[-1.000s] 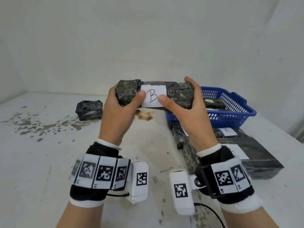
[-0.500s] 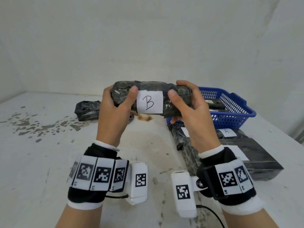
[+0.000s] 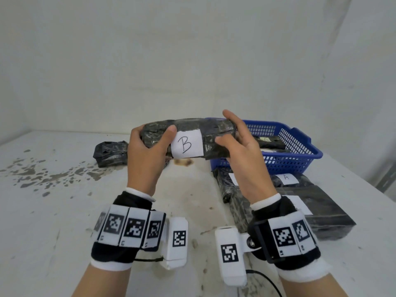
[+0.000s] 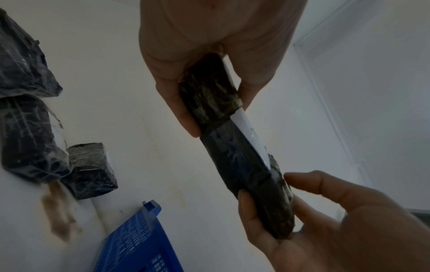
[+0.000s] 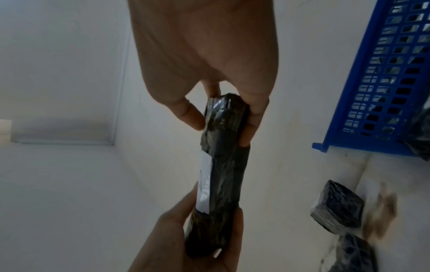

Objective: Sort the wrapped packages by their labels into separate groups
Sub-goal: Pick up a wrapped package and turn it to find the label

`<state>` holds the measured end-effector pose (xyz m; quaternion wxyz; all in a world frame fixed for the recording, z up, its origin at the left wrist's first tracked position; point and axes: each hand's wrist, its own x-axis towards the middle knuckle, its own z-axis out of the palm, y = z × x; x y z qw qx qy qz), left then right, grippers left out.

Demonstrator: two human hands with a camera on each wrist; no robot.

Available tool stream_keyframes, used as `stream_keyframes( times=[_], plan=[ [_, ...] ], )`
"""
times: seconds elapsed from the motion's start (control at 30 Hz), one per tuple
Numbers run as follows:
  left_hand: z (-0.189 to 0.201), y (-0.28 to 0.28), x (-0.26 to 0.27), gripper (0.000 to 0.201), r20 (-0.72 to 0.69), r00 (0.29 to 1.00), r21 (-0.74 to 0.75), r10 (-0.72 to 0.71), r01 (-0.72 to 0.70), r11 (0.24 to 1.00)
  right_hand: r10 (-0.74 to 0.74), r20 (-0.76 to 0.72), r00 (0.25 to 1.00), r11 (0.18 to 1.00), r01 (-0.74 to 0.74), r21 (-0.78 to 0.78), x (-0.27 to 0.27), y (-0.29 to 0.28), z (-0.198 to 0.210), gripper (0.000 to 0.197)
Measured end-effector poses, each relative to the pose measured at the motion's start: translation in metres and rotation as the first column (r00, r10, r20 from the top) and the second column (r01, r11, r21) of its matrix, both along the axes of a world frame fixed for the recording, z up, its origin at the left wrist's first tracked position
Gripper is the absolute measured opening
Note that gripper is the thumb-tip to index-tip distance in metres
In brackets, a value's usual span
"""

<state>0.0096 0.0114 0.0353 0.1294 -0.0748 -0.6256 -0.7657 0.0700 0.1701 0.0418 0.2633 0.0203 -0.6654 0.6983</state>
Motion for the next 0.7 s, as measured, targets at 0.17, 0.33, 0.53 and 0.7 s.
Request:
stream_keyframes(
  times=[0.17, 0.33, 0.53, 0.7],
  plan=[
    [0.019, 0.012, -0.014, 0.07, 0.056, 0.998, -0.087, -0.033, 0.037, 0.995, -0.079, 0.15, 0.986, 0.968, 0.04, 0.248, 0.0, 0.033, 0.026, 0.062],
    [0.033, 0.039, -0.037, 0.045, 0.106, 0.985, -0.165, -0.133, 0.15, 0.975, -0.198, 0.203, 0.959, 0.961, 0.149, 0.233, -0.017, 0.079, 0.057, 0.043],
    [0.023, 0.069, -0.086, 0.044, 0.177, 0.979, -0.467, -0.099, 0.172, 0.868, -0.444, 0.263, 0.857, 0.849, 0.308, 0.43, -0.061, 0.14, 0.074, 0.041],
    [0.014, 0.097, -0.116, 0.044, 0.245, 0.965, -0.651, -0.093, 0.235, 0.722, -0.551, 0.357, 0.754, 0.758, 0.272, 0.593, -0.116, 0.17, 0.061, 0.043]
  ],
)
